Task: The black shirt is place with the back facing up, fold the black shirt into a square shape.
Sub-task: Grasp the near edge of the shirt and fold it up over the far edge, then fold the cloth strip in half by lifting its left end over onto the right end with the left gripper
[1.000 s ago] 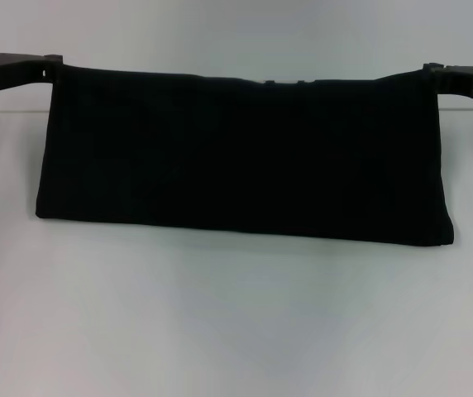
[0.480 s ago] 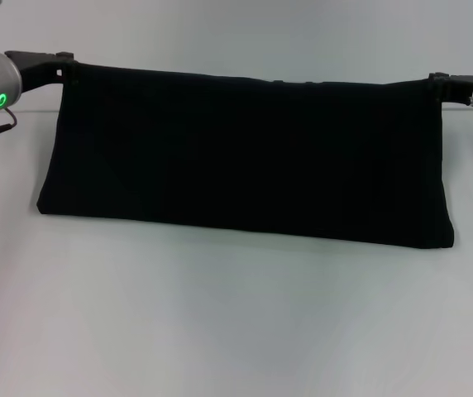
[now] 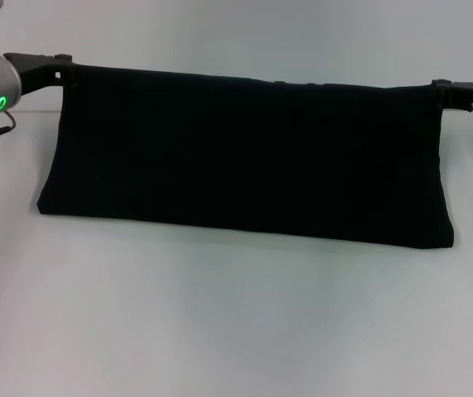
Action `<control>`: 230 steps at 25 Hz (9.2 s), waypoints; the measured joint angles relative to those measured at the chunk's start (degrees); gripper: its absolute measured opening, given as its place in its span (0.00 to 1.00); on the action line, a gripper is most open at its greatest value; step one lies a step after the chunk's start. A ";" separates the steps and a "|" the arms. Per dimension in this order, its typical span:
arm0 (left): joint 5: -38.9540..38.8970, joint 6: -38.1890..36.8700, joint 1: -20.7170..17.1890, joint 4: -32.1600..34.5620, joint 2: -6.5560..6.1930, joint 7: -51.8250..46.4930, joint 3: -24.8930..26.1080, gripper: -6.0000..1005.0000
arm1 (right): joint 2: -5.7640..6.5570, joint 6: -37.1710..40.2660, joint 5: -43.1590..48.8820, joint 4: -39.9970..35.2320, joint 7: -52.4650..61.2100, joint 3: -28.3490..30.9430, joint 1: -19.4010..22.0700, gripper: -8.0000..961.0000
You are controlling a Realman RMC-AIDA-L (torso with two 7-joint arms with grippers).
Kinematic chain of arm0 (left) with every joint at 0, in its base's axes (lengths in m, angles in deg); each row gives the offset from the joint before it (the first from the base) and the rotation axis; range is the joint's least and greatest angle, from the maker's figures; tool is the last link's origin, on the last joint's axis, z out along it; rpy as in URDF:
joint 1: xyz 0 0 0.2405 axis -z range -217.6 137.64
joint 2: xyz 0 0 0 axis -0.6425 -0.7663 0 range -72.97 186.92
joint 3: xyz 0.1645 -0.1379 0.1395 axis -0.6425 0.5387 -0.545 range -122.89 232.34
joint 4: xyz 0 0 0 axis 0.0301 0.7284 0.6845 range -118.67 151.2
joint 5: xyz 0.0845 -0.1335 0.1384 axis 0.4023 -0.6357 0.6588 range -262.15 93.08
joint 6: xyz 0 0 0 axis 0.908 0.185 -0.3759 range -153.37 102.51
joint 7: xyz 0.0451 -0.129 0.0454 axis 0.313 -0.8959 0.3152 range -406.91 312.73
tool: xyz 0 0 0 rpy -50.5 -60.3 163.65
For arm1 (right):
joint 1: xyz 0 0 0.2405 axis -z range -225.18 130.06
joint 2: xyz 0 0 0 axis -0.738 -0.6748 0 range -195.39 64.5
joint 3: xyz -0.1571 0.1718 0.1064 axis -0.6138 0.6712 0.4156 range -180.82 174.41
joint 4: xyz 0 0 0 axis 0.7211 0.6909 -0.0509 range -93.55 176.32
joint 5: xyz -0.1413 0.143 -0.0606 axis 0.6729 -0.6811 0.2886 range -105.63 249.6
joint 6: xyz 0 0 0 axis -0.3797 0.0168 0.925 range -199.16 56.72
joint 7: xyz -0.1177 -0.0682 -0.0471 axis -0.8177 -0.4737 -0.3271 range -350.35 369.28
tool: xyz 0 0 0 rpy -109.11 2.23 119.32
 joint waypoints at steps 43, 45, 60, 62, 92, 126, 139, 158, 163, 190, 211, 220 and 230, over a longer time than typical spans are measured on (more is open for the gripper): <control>11.36 -20.94 -9.55 12.80 1.10 -26.89 -3.01 0.91 | 8.56 32.55 -6.23 -9.91 24.75 -14.78 14.85 0.69; 14.06 -24.07 -9.58 13.87 0.91 -26.93 -3.01 0.90 | 8.69 34.59 -5.35 -11.00 26.88 -14.83 15.30 0.69; 24.98 -28.44 -11.11 15.37 1.22 -32.88 -2.97 0.85 | 8.07 36.82 -4.70 -13.02 29.05 -14.86 16.92 0.68; 25.20 -28.57 -11.11 15.24 1.23 -32.89 -2.99 0.85 | 8.05 36.76 -4.70 -13.01 29.05 -14.87 16.96 0.68; 25.93 -28.11 -11.35 14.68 1.58 -32.22 -5.20 0.68 | 7.66 36.27 -4.10 -12.99 28.52 -15.04 17.86 0.65; 25.78 -28.60 -10.34 14.77 1.18 -31.73 -5.91 0.01 | 3.49 29.60 3.87 -8.23 29.77 -19.22 15.87 0.61; 25.82 -28.57 -10.30 14.78 1.19 -31.54 -5.91 0.01 | 0.71 26.35 0.56 -8.66 22.62 -17.78 16.25 0.51; 23.48 -36.88 -13.74 23.05 3.30 -30.97 -5.91 0.01 | 1.42 32.83 -0.74 -11.36 19.82 -15.48 20.37 0.03; 20.70 -44.72 -16.55 27.34 4.00 -30.88 -5.75 0.01 | 1.62 39.27 -0.76 -14.18 17.52 -12.14 23.60 0.05; 13.06 -72.36 -24.24 25.54 2.56 -20.19 2.96 0.01 | 2.87 55.14 0.69 -14.88 7.05 -6.64 36.79 0.14; 14.07 -71.70 -18.40 23.88 -1.36 -20.95 9.04 0.24 | 5.80 60.30 0.20 -16.90 11.18 6.12 34.30 0.55; 15.35 -48.26 -9.60 14.33 -3.66 -31.82 3.83 0.75 | 5.24 52.35 1.19 -17.47 19.40 5.98 23.38 0.82; 18.24 -36.39 -8.86 11.09 -2.43 -38.83 -4.81 0.87 | 3.23 40.54 2.12 -17.34 23.15 -2.83 15.58 0.82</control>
